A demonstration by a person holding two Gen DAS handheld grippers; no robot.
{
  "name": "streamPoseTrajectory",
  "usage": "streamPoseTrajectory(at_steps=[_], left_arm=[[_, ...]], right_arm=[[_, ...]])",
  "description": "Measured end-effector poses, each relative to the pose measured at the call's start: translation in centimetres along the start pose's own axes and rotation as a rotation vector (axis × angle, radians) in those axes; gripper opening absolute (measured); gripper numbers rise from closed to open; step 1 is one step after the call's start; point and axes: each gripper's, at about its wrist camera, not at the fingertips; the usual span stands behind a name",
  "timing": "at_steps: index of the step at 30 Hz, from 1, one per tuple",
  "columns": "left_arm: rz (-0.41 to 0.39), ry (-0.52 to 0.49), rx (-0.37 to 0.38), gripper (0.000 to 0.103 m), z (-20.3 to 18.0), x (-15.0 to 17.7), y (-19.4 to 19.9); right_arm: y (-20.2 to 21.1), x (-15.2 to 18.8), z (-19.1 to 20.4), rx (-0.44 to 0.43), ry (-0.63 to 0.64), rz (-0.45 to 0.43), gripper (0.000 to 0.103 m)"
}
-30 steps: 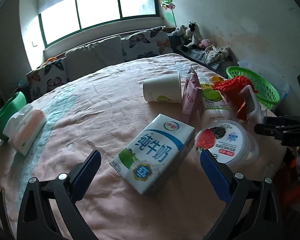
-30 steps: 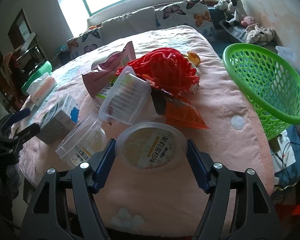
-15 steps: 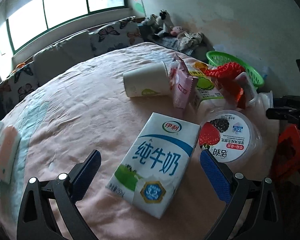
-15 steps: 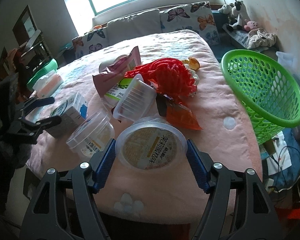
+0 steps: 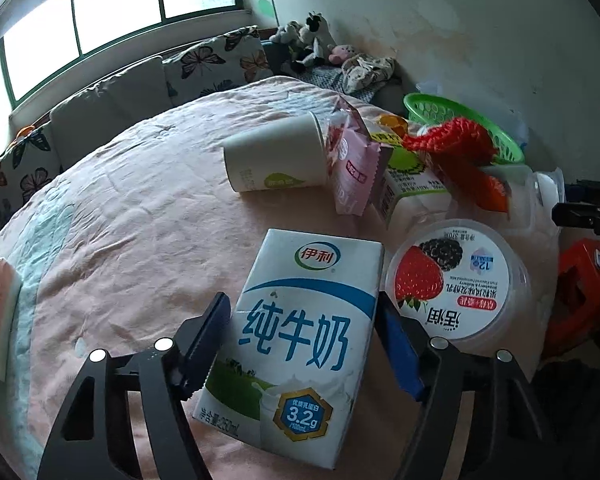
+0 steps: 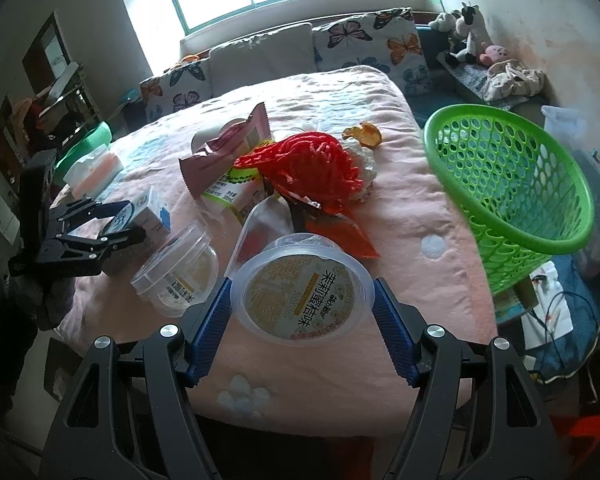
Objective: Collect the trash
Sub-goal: 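Grasp the white milk carton with the left tool while the right tool grasps the clear plastic tub, then carry the milk carton and tub to the green basket and release both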
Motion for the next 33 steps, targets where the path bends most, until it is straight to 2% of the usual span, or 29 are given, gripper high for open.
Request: streamPoseTrajectory(at_steps=[7, 20, 27, 33], left_arm=[[-0.035, 0.063, -0.033, 0.068, -0.1, 0.0, 1.5], [-0.106, 0.135, -0.028, 0.068, -1.0, -0.7, 5.2], [-0.138, 0.136, -0.015, 0.068, -2.6, -2.9, 6.5], [-0.146, 0.144, 0.021, 0.068, -4.6, -5.7, 6.0]], right_arm=[[0.4, 0.1, -0.6, 0.011, -0.009, -0.013, 0.07], [2.0, 0.8, -3.3, 0.043, -0.051, -0.043, 0.07], [2.6, -0.9, -6.0, 0.075, -0.073, -0.083, 0.07], [2.5, -3.5, -10.4, 0.133, -0.107, -0.112, 0.07]])
Point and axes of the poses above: each gripper's, at about its wrist camera, not at the fingertips, and y roughly against the way its jaws point, z to its left, x to its underside, and after that the axes turned 12 degrees about z, right-handed
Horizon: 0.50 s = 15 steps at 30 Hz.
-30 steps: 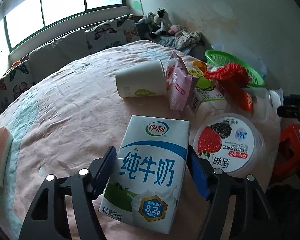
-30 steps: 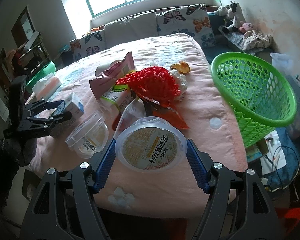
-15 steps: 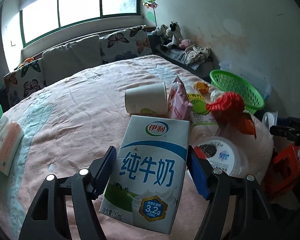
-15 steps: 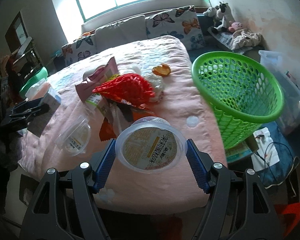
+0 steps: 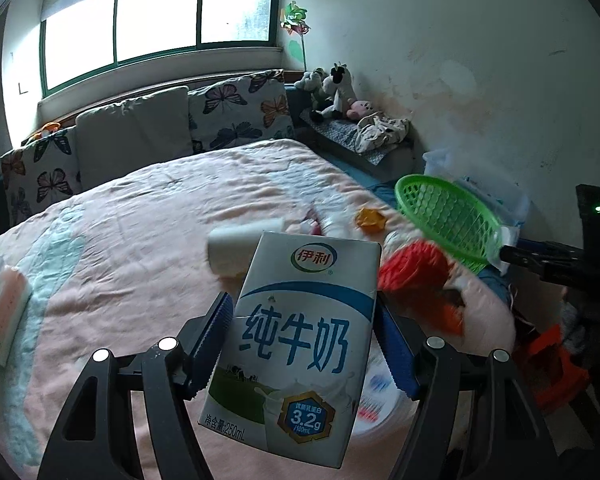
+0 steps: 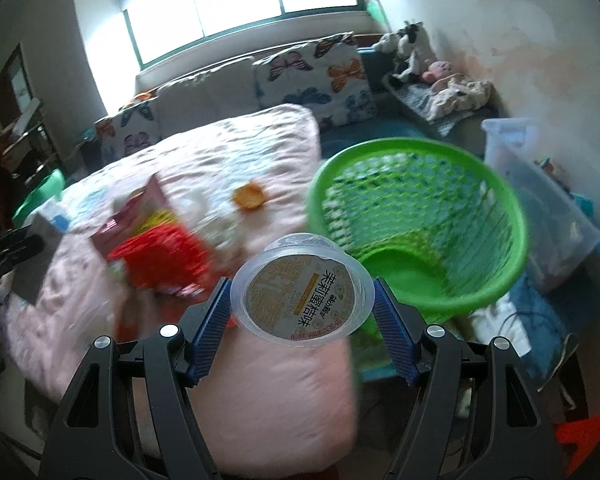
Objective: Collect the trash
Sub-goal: 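Carry the milk carton and tub to the green basket and release both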
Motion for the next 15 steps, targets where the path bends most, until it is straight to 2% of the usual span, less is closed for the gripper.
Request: streamPoseTrajectory(at_steps=[4, 9, 15], left_arm=[[-0.008, -0.006, 0.021, 0.068, -1.9, -2.0, -0.9], [-0.005, -0.016, 0.045, 0.068, -4.6, -4.7, -2.5], [0.007, -0.025, 0.077, 0.068, -7.5, -7.6, -4.3]], right_arm=[[-1.2, -1.4, -3.1, 0.033, -0.029, 0.0, 0.07], [-3.8, -2.6, -6.5, 0.061, -0.052, 0.041, 0.07], [-6.0, -3.4, -8.5, 0.066, -0.053, 0.077, 0.07]])
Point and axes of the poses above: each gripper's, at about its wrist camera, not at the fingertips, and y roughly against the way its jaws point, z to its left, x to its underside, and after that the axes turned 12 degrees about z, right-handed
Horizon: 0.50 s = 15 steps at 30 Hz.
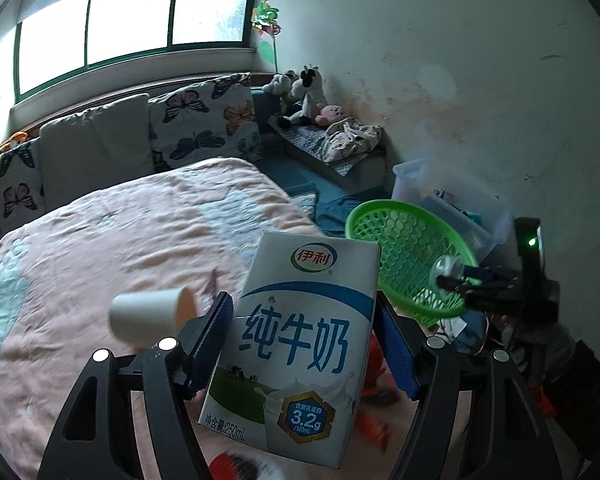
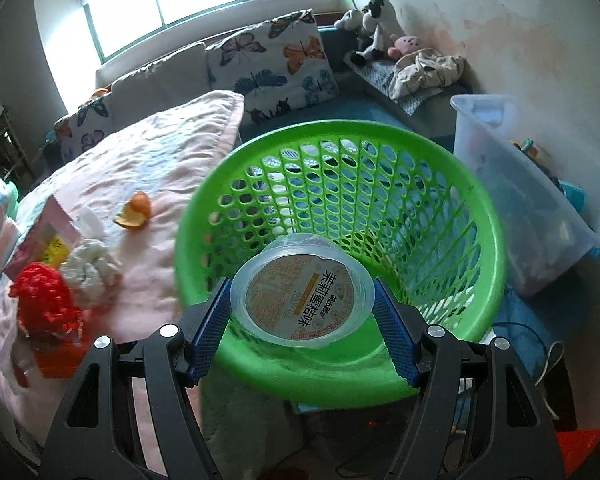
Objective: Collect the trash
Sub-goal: 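Carry the milk carton and tub to the green basket and release both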
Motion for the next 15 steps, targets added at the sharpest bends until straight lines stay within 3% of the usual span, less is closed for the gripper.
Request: streamPoseTrajectory(at_steps=[15], left_arm=[[0.087, -0.049, 0.03, 0.068, -4.7, -5.2, -5.9]], right_arm=[[-1.3, -1.3, -1.9, -0.026, -0.015, 0.003, 0.077]])
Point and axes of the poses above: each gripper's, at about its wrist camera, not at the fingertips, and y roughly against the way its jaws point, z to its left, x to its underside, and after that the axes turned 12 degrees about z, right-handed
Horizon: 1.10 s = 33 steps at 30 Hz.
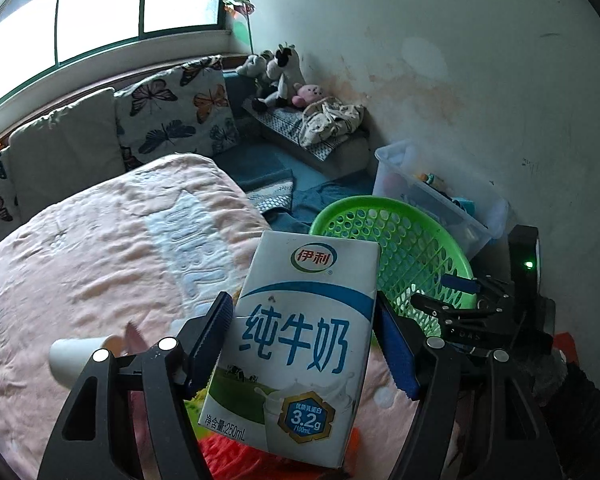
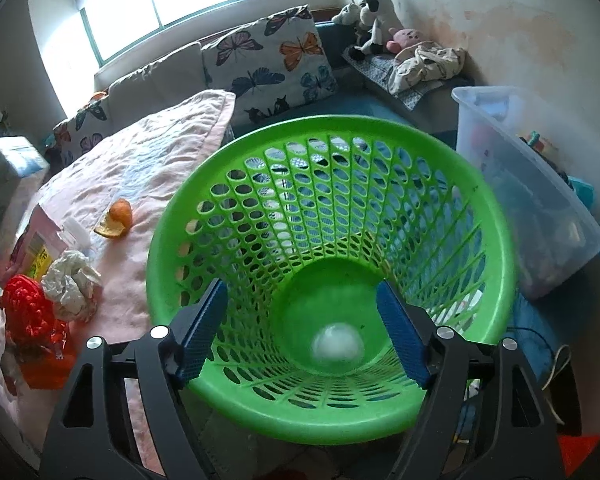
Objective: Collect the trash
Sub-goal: 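Carry the milk carton and tub to the green basket and release both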
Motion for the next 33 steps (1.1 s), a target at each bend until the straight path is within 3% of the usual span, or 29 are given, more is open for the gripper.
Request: streamPoseTrajectory(at_steps=[17, 31, 33], left_arm=[[0.139, -0.081, -0.009, 0.068, -6.0, -4.9, -7.1], [0.253, -0.079, 0.018, 0.068, -9.1, -5.8, -12.8], [0.256, -0.08, 0.023, 0.073, -9.4, -5.8, -13.1]], right_arm=[[5.0, 2.5, -3.4, 0.036, -0.047, -0.099, 0.079], [4.5, 4.1, -5.7, 0.008, -0.105, -0.08, 0.079], [4.4, 4.3, -5.8, 0.009, -0.108, -0.079, 0.079]])
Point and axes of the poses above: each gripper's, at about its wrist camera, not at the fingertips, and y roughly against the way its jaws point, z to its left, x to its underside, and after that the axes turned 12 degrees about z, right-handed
